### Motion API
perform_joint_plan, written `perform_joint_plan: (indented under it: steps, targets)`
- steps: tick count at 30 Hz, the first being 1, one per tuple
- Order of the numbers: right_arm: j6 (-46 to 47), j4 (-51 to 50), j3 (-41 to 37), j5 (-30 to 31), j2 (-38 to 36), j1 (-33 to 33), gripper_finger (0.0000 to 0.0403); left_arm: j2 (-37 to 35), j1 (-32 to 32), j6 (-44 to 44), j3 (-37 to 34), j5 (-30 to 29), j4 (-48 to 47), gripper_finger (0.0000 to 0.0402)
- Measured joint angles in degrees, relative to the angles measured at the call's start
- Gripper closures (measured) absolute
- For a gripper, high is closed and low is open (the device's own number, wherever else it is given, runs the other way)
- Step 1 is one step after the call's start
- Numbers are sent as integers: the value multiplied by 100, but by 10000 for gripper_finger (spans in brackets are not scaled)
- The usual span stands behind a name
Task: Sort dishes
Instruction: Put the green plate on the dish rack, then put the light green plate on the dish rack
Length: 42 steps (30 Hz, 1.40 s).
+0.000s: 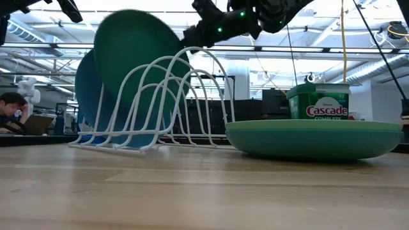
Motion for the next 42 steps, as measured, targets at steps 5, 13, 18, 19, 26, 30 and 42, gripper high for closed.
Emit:
perform_joint_plan:
  steps: [5,13,18,19,26,30,42]
  targets:
    - [101,-598,0,266,0,32,377,-1,2,0,0,-1,0,371]
    - [86,-820,2,443,-2,152,289,-1,2,0,0,-2,-4,371]
    - [-33,-611,2,447,-26,291,240,-1,2,0,0,-2,-4,371]
    - [-118,-529,2,451,-28,329,233,-1,2,0,0,-2,-4,371]
    - [-685,-528,13,1082,-194,739,200,1,2,0,0,-4,-4,371]
    - [-780,-1068,24,1693,-622,1021,200,1,2,-1,0,-4,-4,371]
    - [2531,-5607,33,491,-2151,1516,231,0,1,-28,0,-23,-4,371]
